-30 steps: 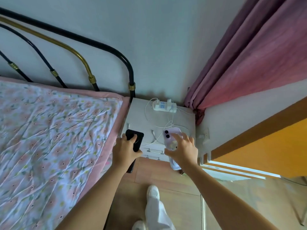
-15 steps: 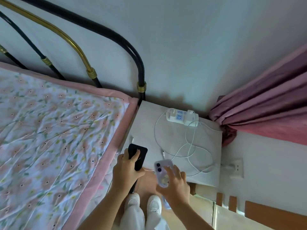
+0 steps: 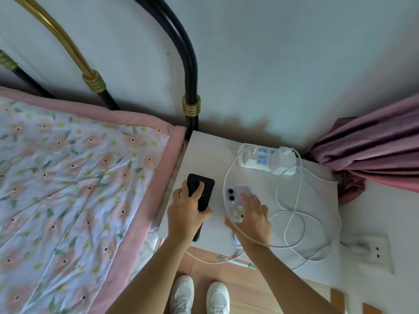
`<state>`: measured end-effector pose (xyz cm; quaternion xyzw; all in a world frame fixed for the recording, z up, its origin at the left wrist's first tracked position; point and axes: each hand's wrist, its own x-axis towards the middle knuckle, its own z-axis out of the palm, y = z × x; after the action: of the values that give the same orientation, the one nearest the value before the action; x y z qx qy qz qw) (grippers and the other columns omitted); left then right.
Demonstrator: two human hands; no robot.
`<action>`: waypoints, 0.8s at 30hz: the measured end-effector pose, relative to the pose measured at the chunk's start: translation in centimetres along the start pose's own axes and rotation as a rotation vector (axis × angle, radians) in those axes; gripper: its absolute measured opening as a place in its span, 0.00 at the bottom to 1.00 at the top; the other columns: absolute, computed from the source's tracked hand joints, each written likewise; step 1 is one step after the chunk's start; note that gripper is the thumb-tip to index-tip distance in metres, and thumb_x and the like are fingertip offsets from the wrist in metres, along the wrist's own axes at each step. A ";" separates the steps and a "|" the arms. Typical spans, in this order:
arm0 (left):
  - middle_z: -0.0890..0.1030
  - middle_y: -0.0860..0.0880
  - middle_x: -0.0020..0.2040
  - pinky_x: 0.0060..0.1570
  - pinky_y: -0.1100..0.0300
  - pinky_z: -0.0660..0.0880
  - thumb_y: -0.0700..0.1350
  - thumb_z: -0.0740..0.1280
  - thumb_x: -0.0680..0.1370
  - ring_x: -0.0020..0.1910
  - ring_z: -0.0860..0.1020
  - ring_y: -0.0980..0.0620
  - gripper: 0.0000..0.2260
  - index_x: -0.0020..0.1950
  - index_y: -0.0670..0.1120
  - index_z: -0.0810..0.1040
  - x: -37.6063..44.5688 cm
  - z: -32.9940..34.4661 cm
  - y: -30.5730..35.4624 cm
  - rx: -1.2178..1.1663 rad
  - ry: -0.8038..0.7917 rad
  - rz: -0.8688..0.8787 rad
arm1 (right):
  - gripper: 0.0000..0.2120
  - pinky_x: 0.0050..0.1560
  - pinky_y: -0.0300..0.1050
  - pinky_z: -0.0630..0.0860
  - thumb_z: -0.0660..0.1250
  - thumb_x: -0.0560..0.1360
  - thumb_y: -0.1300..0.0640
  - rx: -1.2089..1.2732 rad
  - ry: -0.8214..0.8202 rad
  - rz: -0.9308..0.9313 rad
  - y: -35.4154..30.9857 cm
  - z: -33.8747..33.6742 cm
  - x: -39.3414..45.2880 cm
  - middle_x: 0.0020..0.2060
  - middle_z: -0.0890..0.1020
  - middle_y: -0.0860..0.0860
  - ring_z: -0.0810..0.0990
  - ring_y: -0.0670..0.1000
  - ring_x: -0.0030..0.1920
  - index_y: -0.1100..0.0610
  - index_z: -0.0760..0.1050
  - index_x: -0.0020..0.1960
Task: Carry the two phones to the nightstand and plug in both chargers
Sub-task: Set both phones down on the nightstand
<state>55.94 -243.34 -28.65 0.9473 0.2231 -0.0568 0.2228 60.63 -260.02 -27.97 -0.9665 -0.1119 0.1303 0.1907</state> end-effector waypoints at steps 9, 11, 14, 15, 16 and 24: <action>0.67 0.42 0.72 0.45 0.53 0.77 0.55 0.68 0.71 0.65 0.69 0.43 0.32 0.73 0.50 0.63 3.4 1.8 1.0 -0.018 0.024 0.008 | 0.32 0.47 0.52 0.74 0.74 0.65 0.48 0.005 0.098 0.101 0.3 1.1 5.1 0.64 0.72 0.55 0.70 0.60 0.59 0.53 0.68 0.65; 0.66 0.43 0.72 0.45 0.54 0.77 0.55 0.68 0.71 0.64 0.69 0.44 0.34 0.74 0.48 0.59 3.6 2.1 1.1 -0.031 0.004 -0.031 | 0.32 0.47 0.52 0.74 0.74 0.66 0.49 -0.009 0.082 0.126 0.9 1.1 5.7 0.63 0.72 0.54 0.69 0.59 0.59 0.52 0.68 0.66; 0.64 0.43 0.74 0.48 0.53 0.77 0.54 0.68 0.72 0.66 0.67 0.44 0.36 0.75 0.47 0.56 3.7 2.6 1.2 -0.031 0.006 -0.055 | 0.32 0.44 0.51 0.74 0.75 0.65 0.50 -0.047 0.076 0.127 2.0 1.1 6.4 0.63 0.72 0.55 0.69 0.60 0.59 0.52 0.68 0.66; 0.64 0.42 0.74 0.49 0.53 0.77 0.53 0.68 0.72 0.67 0.68 0.44 0.36 0.75 0.46 0.57 3.6 2.8 1.2 -0.037 0.022 -0.040 | 0.32 0.43 0.51 0.74 0.75 0.65 0.50 -0.058 0.076 0.121 2.3 1.1 6.6 0.63 0.72 0.56 0.69 0.61 0.58 0.52 0.68 0.66; 0.65 0.41 0.74 0.49 0.52 0.78 0.53 0.69 0.73 0.68 0.68 0.43 0.36 0.75 0.45 0.57 3.6 3.0 1.1 -0.051 0.040 -0.019 | 0.33 0.42 0.51 0.74 0.75 0.65 0.50 -0.068 0.069 0.120 2.6 1.0 6.8 0.63 0.72 0.56 0.70 0.60 0.58 0.52 0.68 0.66; 0.79 0.44 0.60 0.50 0.53 0.79 0.50 0.69 0.75 0.58 0.78 0.45 0.22 0.66 0.42 0.71 1.0 2.9 -2.6 -0.166 0.289 -0.012 | 0.37 0.61 0.56 0.71 0.73 0.69 0.49 -0.121 0.009 0.149 2.5 0.9 6.7 0.72 0.64 0.57 0.65 0.61 0.68 0.55 0.59 0.72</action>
<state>55.64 -242.10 -32.51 0.9225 0.2626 0.0975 0.2654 67.06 -260.17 -31.17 -0.9825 -0.0463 0.1326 0.1224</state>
